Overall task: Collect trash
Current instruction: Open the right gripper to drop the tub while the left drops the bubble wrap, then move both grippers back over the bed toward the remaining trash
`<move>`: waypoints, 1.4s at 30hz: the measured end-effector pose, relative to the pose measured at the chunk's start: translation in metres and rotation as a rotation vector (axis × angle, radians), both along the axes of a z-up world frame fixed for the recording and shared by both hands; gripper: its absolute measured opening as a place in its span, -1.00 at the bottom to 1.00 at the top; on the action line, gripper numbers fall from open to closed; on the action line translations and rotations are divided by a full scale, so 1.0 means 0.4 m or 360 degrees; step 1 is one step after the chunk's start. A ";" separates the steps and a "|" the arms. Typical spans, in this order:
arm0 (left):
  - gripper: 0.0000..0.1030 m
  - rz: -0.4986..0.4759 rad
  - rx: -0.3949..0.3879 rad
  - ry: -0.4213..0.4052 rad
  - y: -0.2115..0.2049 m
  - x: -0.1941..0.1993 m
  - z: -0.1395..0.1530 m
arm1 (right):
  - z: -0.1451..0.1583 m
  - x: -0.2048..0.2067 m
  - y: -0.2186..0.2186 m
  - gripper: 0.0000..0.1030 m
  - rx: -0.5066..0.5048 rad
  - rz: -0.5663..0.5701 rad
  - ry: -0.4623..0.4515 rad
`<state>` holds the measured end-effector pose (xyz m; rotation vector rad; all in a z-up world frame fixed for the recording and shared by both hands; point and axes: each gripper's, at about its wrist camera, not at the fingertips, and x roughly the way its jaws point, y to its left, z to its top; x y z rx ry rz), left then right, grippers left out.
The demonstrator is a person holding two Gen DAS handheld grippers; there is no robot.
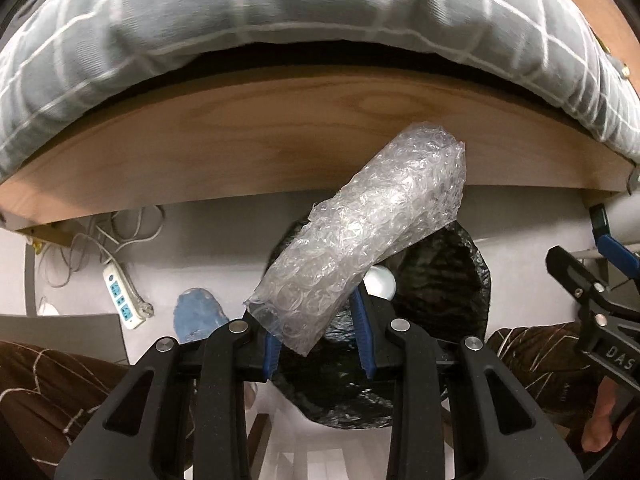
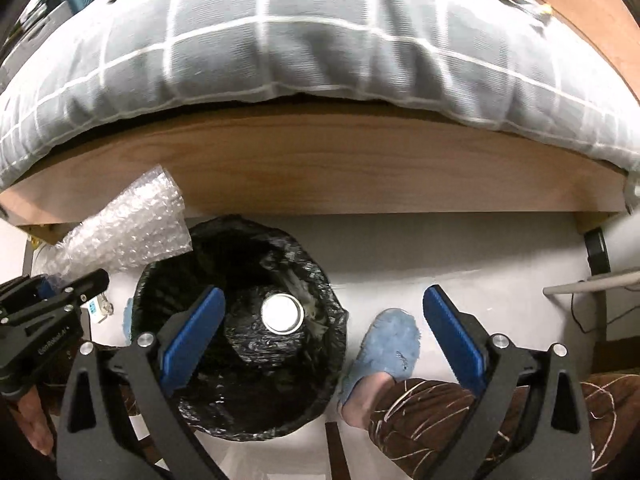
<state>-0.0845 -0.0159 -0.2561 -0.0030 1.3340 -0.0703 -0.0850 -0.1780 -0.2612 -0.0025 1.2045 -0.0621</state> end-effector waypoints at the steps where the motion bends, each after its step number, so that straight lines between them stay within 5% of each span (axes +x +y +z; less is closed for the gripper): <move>1: -0.42 -0.0009 0.0002 0.0006 -0.010 0.001 -0.003 | 0.004 -0.002 -0.009 0.85 -0.0002 -0.0010 -0.0008; 13: -0.30 -0.0091 0.0037 0.0027 -0.093 0.001 -0.026 | 0.001 -0.022 -0.066 0.85 -0.0006 -0.0072 -0.0030; 17: 0.05 -0.0081 0.0070 -0.0016 -0.090 -0.001 -0.021 | 0.011 -0.020 -0.054 0.85 -0.0007 -0.0060 -0.0042; 26: 0.44 -0.0061 0.0093 -0.0099 -0.083 -0.004 0.009 | 0.043 -0.016 -0.047 0.85 0.0002 -0.0062 -0.0081; 34: 0.75 0.0025 0.0078 -0.0268 -0.055 -0.011 0.107 | 0.130 -0.029 -0.020 0.85 0.0002 -0.0023 -0.0237; 42: 0.75 0.0048 0.0024 -0.0415 -0.044 -0.009 0.213 | 0.237 -0.039 -0.015 0.85 -0.0038 -0.0021 -0.0431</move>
